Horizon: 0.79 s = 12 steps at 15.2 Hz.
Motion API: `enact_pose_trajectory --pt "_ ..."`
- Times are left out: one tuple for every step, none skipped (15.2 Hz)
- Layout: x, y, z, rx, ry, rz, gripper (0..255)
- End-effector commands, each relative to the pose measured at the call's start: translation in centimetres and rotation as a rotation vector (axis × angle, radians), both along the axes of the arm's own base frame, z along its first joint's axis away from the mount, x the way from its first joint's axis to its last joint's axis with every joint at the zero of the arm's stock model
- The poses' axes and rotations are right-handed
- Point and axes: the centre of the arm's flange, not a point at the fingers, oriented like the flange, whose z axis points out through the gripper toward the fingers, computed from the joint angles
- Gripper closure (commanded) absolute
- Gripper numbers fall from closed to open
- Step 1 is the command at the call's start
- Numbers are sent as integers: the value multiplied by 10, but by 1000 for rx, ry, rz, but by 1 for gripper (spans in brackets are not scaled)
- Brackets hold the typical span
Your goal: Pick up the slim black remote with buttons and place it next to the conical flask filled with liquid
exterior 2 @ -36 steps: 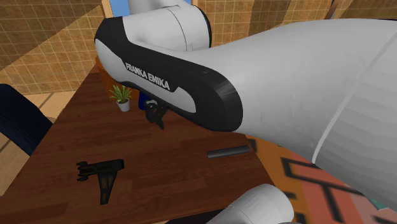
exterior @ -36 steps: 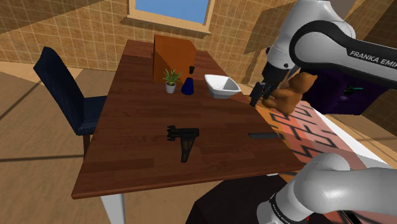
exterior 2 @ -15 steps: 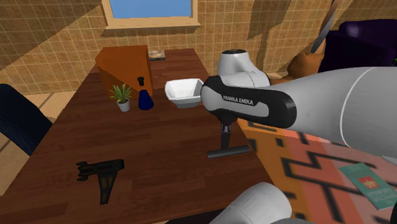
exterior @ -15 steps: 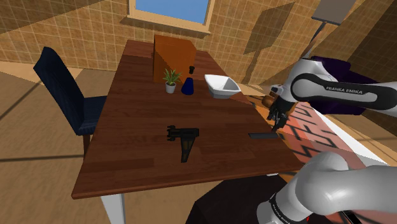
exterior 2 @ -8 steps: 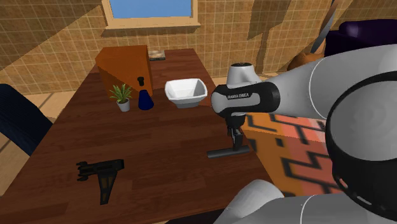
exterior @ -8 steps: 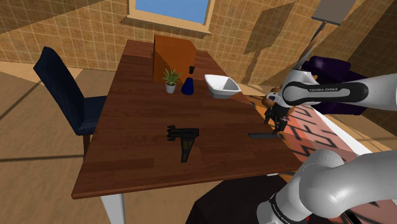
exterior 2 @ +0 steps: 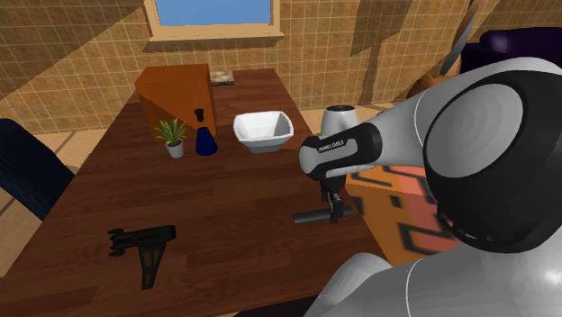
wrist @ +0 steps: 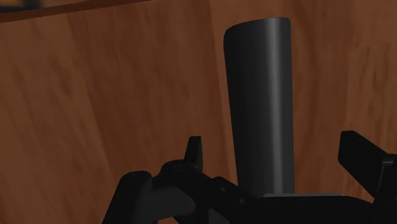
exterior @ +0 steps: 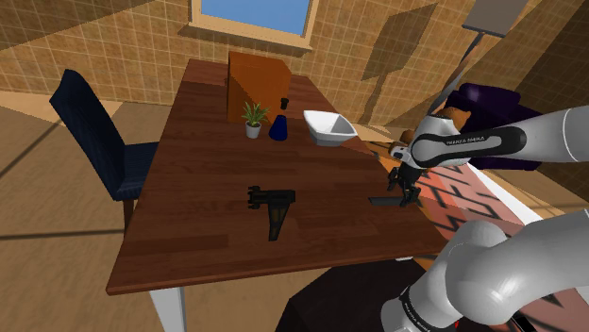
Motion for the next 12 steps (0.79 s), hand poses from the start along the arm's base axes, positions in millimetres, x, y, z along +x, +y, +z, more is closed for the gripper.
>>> enact_pose_trajectory --pt "0 -1 -4 -1 -1 0 0" --pt "0 -1 -4 -1 -1 0 0" --pt "0 -1 -4 -1 -1 0 0" --pt "0 -1 -4 -1 -1 0 0" --pt "0 -1 -4 -1 -1 0 0" --pt "0 -1 -4 -1 -1 0 0" --pt "0 -1 -4 -1 -1 0 0" --pt "0 -1 -4 -1 -1 0 255" --pt "0 -1 -4 -1 -1 0 255" --pt "0 -1 -4 -1 -1 0 255" --pt "0 -1 -4 -1 -1 0 255" --pt "0 -1 -3 -1 -1 0 255"
